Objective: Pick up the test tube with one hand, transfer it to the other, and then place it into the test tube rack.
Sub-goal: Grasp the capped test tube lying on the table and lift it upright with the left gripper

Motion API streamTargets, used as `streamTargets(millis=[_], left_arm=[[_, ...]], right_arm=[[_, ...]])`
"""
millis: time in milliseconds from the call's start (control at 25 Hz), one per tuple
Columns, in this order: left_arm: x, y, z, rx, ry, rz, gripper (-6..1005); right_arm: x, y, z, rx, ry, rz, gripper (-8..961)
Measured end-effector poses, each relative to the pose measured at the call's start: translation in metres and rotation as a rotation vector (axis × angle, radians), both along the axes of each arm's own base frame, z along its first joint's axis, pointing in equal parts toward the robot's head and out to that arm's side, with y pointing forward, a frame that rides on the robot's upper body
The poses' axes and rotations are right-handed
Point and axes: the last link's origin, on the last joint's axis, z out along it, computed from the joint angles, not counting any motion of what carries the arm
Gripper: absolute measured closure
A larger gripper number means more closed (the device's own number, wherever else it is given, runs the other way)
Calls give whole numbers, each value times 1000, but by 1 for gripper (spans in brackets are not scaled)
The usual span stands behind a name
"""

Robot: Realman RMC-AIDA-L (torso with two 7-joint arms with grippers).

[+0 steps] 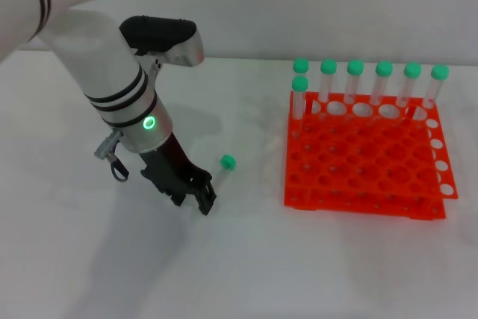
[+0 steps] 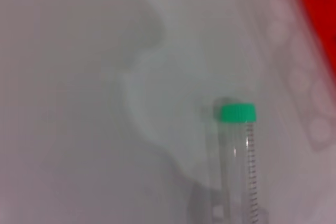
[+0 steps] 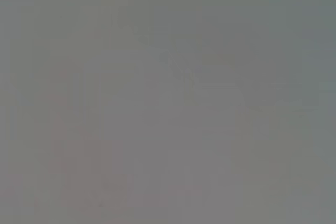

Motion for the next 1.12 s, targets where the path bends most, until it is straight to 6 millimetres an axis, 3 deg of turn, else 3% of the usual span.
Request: streamTargets(millis=[200, 1120], left_arm=[[-2, -2, -4, -8, 44, 1, 476], [0, -1, -19, -19, 47, -78, 593]], right_arm=[[0, 0, 0, 0, 0, 0, 113], [0, -1, -2, 1, 6, -2, 117]])
